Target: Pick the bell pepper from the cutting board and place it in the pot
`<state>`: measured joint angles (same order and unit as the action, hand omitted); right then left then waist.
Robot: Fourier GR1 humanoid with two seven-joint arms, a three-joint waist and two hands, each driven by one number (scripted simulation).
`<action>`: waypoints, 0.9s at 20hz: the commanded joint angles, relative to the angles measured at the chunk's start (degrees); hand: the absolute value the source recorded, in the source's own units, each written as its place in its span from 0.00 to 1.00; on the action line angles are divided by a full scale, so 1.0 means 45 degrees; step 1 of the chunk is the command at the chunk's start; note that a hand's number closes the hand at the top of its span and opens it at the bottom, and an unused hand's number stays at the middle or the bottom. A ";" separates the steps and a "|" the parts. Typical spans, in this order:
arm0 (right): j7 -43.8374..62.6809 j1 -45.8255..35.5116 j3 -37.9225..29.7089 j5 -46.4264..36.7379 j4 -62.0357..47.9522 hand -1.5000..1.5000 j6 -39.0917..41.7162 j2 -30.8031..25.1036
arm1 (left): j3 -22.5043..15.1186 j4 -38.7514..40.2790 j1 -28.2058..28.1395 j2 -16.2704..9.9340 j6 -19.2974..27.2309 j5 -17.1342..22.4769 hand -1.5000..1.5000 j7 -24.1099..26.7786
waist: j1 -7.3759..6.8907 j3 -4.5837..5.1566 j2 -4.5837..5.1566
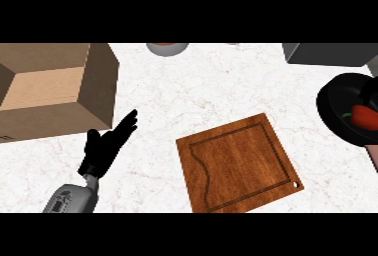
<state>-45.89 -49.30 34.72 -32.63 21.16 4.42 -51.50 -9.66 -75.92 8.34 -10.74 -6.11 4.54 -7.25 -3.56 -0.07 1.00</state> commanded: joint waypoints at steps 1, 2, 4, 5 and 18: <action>-0.0356 -0.0721 0.0117 -0.0753 -0.1581 0.00 0.0284 0.1191 | 0.0186 -0.0015 0.0195 0.0129 0.0111 0.0029 0.50 -0.0321 | 0.0236 -0.0010 -0.0049; -0.1054 -0.0679 -0.0440 -0.0020 -0.1548 0.00 0.0614 0.1301 | 0.0219 -0.0279 0.0040 -0.0060 0.0276 -0.0142 0.50 -0.0388 | 0.0211 -0.0017 -0.0051; -0.1425 -0.0216 -0.1456 0.1374 -0.1269 0.00 0.1233 0.1941 | 0.0009 -0.0562 -0.0397 0.0191 0.0301 -0.0030 0.50 -0.0417 | 0.0295 -0.0024 -0.0107; -0.1982 -0.0351 -0.1975 0.1992 -0.1161 0.00 0.1790 0.1850 | 0.0377 -0.0283 0.0024 -0.0086 0.0247 0.0018 0.50 -0.0327 | 0.0446 -0.0018 -0.0117; 0.0190 -0.2259 -0.7166 0.7457 -0.3679 0.00 0.6108 0.0411 | 0.0206 -0.0856 -0.0190 -0.0147 -0.0061 0.0094 0.50 -0.0628 | 0.0189 -0.0046 -0.0010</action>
<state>-44.76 -57.97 8.02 -4.49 8.18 23.93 -46.69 -8.86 -77.75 7.11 -10.83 -5.89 4.55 -8.55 -2.26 -0.18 0.79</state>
